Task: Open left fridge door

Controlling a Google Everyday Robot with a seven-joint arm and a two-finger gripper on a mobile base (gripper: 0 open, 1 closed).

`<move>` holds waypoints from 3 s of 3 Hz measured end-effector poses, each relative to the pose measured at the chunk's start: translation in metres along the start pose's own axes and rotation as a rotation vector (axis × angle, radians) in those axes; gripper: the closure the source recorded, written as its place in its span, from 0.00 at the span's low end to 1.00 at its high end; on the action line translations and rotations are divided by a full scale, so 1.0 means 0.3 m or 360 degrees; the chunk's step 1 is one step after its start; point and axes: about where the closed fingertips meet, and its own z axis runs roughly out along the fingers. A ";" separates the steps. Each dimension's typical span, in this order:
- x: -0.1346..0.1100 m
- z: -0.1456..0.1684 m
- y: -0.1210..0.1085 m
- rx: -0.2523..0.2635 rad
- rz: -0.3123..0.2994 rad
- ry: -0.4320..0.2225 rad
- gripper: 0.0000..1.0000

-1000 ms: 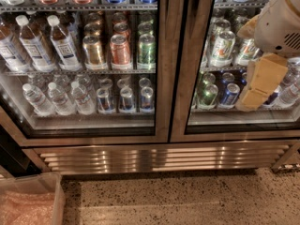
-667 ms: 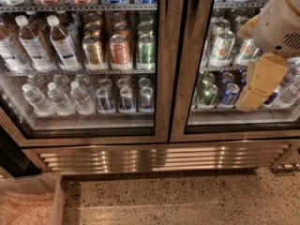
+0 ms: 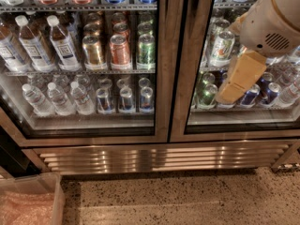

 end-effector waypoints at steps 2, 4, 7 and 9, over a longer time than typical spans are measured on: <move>-0.120 0.022 -0.058 0.0090 0.0066 -0.0179 0.00; -0.259 0.096 -0.079 -0.0033 0.0027 -0.0400 0.00; -0.410 0.144 -0.130 0.0012 -0.0152 -0.0460 0.00; -0.410 0.149 -0.134 0.0000 -0.0159 -0.0480 0.00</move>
Offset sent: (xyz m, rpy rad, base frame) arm 0.0198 0.0236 0.0100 0.0840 -0.0552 -0.0196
